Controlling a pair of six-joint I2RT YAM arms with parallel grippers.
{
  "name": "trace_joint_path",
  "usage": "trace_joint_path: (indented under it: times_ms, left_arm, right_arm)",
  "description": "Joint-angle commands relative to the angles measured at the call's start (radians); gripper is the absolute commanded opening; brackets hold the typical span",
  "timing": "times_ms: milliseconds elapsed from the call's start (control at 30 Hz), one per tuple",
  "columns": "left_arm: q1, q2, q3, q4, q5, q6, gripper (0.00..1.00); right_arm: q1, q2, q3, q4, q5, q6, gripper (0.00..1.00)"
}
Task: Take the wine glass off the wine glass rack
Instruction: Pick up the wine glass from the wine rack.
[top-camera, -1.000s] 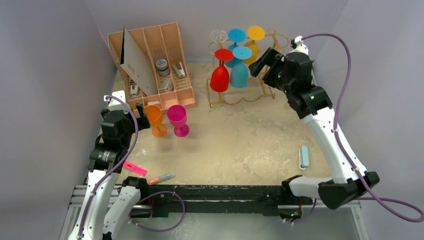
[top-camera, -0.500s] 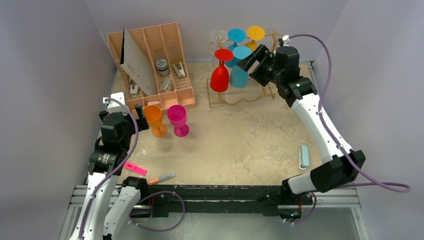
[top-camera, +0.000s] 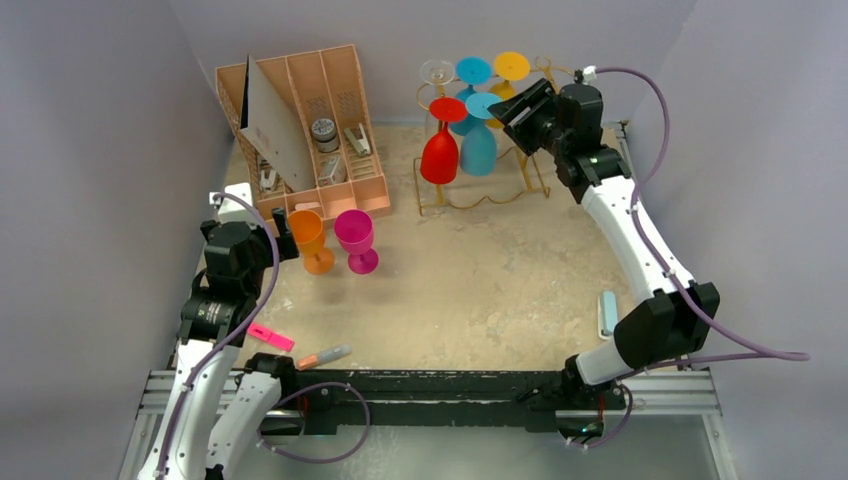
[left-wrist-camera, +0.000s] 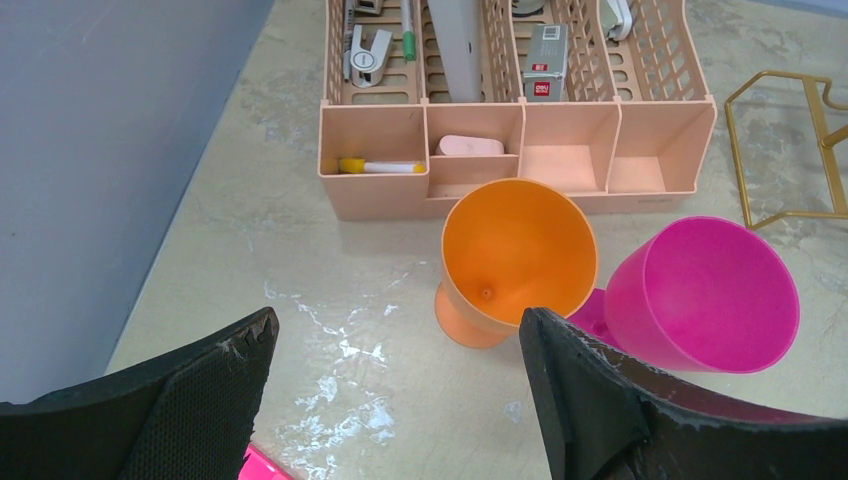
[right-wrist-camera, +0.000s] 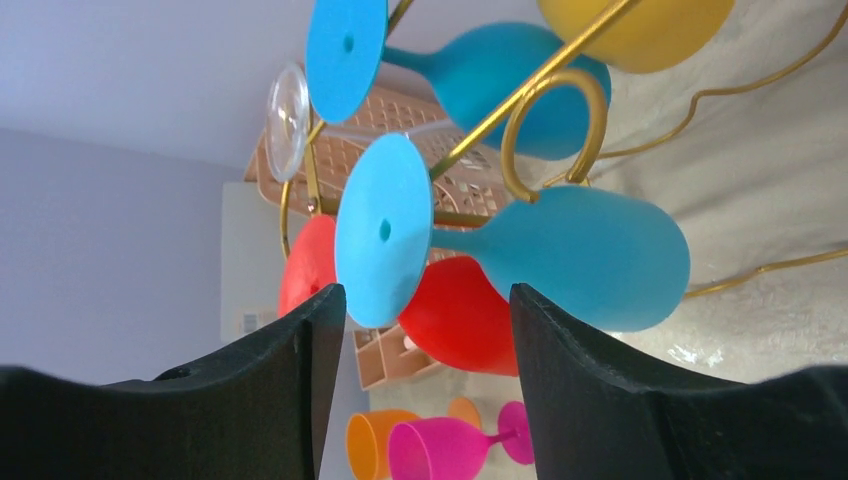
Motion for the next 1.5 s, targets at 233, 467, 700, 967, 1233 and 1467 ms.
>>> trace_joint_path:
  times_ms: [233,467,700,967,1233,1467]
  left_arm:
    - [0.008,0.021,-0.001,0.033,-0.013,0.015,0.89]
    - [0.008,0.029,-0.001,0.035,-0.009,0.016,0.89]
    - [0.008,0.037,0.0,0.035,-0.006,0.016,0.89]
    - [0.008,0.037,0.001,0.035,0.0,0.016,0.88]
    - [0.008,0.023,0.0,0.036,-0.011,0.019,0.88]
    - [0.008,0.018,0.001,0.029,-0.014,0.017,0.88]
  right_arm:
    - [-0.034,0.082,0.065,0.141,-0.089,0.112,0.51]
    - [-0.034,0.098,0.069,0.145,-0.107,0.121,0.4]
    - [-0.035,0.079,0.049,0.13,-0.084,0.115,0.39]
    - [-0.035,0.048,0.057,0.096,-0.067,0.07,0.4]
    - [-0.036,0.044,0.074,0.07,-0.065,0.023,0.38]
    - [-0.035,0.06,0.105,0.064,-0.067,0.01,0.29]
